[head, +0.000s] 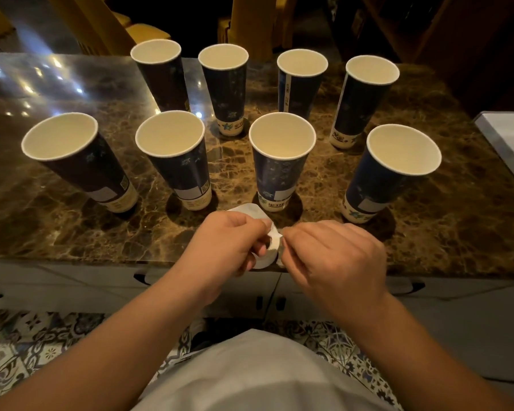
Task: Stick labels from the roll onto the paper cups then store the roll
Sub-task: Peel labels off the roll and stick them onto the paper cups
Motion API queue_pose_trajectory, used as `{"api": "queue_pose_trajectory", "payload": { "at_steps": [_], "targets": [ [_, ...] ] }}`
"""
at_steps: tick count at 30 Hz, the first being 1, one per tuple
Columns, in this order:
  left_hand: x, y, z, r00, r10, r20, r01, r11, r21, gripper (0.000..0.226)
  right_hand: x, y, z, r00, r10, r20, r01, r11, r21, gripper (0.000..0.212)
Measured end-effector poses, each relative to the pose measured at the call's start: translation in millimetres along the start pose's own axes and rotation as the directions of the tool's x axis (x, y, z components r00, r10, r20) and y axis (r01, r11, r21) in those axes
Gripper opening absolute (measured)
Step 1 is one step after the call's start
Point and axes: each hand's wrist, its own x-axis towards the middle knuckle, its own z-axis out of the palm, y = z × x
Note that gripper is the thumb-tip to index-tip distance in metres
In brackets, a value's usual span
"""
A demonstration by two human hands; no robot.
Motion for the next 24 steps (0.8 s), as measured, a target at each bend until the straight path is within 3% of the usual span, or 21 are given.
{"api": "queue_pose_trajectory", "payload": {
  "at_steps": [4, 7, 8, 10, 12, 14, 18, 24],
  "targets": [
    [-4.0, 1.2, -5.3, 0.999, 0.047, 0.009, -0.048, 0.996, 0.069, 0.026, -1.7, 0.4, -4.8, 0.996, -0.017, 0.093, 0.008, 0.995, 0.099, 0.02],
    [-7.9, 1.3, -14.7, 0.983, 0.183, 0.028, -0.186, 0.967, 0.174, 0.019, -1.6, 1.9, -10.0, 0.975, 0.173, 0.14, -0.207, 0.935, 0.286, 0.028],
    [-9.2, 1.5, -19.3, 0.965, 0.256, 0.062, -0.263, 0.933, 0.245, 0.018, 0.2, 2.1, -12.9, 0.938, 0.292, 0.186, -0.341, 0.869, 0.358, 0.032],
    [-12.0, 2.2, -28.9, 0.913, 0.369, 0.175, -0.408, 0.832, 0.375, 0.017, 6.8, 2.7, -18.3, 0.778, 0.468, 0.419, -0.628, 0.596, 0.5, 0.036],
    [-14.3, 3.7, -36.4, 0.868, 0.414, 0.273, -0.496, 0.742, 0.451, 0.014, 14.9, 3.5, -20.3, 0.64, 0.411, 0.649, -0.766, 0.282, 0.577, 0.034],
    [-16.8, 6.4, -41.0, 0.841, 0.428, 0.332, -0.541, 0.672, 0.505, 0.011, 22.3, 2.8, -20.7, 0.624, 0.345, 0.702, -0.778, 0.183, 0.601, 0.024],
    [-24.3, 11.1, -47.7, 0.838, 0.435, 0.329, -0.545, 0.642, 0.539, 0.012, 34.8, -5.6, -19.1, 0.675, 0.282, 0.682, -0.737, 0.223, 0.638, 0.007],
    [-34.6, 19.1, -67.6, 0.867, 0.466, 0.176, -0.471, 0.653, 0.594, 0.017, 59.7, -24.4, -14.3, 0.725, 0.305, 0.618, -0.689, 0.31, 0.655, 0.007]
  ]
}}
